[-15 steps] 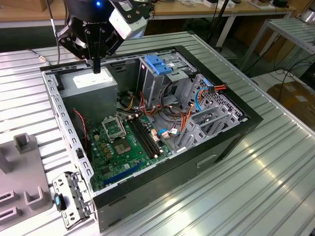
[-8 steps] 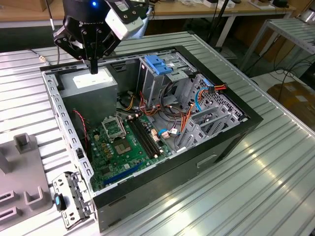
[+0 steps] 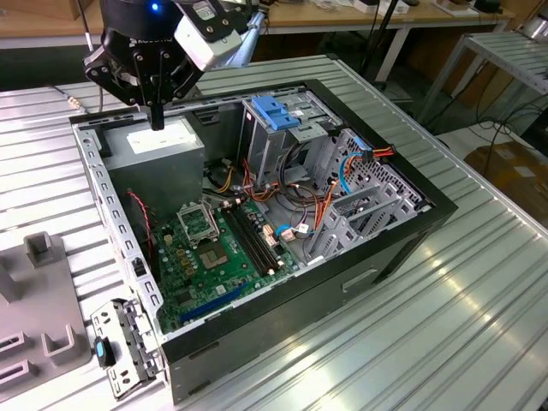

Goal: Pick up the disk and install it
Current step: 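Reach for the disk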

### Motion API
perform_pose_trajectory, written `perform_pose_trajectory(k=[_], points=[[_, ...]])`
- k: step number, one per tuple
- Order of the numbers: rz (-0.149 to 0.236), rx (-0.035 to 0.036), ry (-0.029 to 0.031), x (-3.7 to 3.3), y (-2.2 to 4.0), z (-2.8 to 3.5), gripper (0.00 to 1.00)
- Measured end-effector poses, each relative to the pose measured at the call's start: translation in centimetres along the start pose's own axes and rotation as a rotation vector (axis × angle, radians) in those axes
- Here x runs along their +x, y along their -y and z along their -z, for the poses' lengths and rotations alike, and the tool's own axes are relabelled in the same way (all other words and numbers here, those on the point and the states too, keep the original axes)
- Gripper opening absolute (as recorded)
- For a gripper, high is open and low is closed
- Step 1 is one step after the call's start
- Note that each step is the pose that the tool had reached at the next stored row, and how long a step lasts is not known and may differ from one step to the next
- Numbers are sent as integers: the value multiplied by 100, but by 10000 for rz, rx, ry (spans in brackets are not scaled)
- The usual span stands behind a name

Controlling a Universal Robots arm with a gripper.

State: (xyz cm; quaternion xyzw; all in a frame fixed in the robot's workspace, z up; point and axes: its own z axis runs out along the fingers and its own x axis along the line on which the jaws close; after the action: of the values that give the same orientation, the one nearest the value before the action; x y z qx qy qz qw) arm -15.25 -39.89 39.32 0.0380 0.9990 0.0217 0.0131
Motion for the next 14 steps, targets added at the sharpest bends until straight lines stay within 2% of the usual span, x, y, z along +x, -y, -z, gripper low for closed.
perform_pose_trajectory(k=[14], points=[[-1,1,0,90,5,3,11]])
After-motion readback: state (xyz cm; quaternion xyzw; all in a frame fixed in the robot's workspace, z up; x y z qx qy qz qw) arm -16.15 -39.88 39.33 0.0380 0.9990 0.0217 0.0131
